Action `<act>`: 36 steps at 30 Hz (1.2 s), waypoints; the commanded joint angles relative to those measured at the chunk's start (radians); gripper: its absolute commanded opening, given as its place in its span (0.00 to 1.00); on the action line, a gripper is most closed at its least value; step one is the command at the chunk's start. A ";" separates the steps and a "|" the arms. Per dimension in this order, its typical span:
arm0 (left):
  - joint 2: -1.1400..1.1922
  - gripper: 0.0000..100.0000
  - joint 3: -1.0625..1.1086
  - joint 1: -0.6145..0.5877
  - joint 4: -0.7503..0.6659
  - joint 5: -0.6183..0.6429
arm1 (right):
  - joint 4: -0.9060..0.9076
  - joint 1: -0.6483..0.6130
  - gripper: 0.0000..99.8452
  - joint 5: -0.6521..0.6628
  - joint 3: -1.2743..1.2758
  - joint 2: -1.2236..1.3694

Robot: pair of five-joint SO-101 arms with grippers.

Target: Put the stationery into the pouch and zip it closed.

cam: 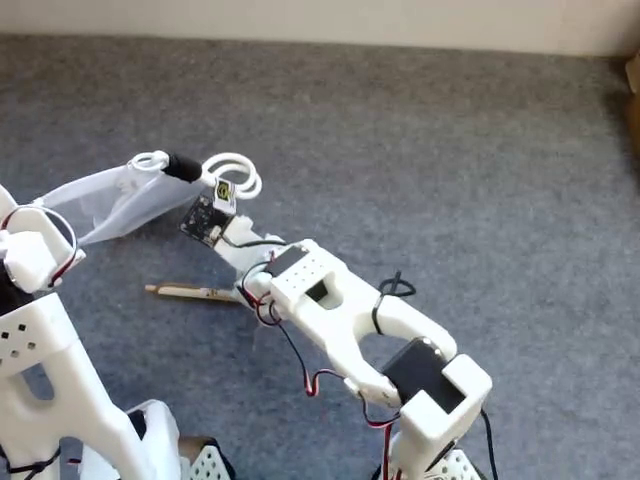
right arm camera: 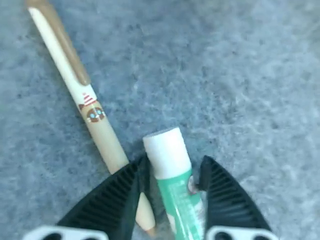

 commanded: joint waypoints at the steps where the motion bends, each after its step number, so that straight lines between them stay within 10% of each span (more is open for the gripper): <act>1: -0.005 0.01 0.001 -0.015 -0.020 0.011 | -0.008 0.015 0.06 0.014 -0.048 -0.010; 36: -0.005 0.01 0.001 -0.015 -0.018 0.011 | 0.555 -0.033 0.05 0.012 -0.054 -0.012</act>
